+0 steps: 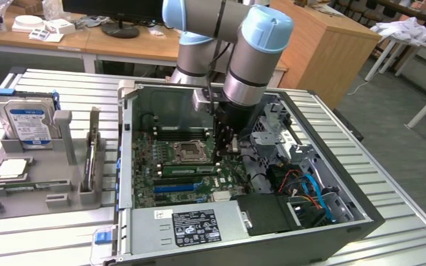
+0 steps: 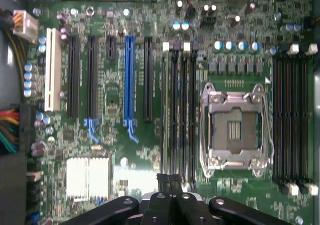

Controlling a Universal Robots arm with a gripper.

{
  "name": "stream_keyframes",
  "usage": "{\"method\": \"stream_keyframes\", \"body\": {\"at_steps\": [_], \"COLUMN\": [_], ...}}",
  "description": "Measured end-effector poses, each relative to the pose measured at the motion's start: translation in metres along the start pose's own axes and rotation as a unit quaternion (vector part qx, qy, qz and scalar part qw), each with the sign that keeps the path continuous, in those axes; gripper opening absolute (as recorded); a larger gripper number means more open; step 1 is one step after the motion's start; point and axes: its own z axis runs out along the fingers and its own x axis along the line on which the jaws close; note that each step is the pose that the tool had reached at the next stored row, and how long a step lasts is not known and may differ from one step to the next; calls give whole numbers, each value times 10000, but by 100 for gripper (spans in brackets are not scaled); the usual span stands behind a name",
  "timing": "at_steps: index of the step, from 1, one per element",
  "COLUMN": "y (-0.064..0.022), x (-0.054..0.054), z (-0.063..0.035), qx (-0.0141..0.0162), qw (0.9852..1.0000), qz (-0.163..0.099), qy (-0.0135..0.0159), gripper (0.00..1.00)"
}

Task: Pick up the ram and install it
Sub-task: 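Press down the ram until it locks into place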

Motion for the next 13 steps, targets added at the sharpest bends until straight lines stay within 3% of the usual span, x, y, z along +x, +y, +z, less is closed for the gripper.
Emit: {"method": "stream_keyframes", "body": {"at_steps": [13], "y": [411], "x": [2], "z": [27], "qx": [0], "qw": [10000], "qz": [1], "qy": [-1], "gripper": [11]}}
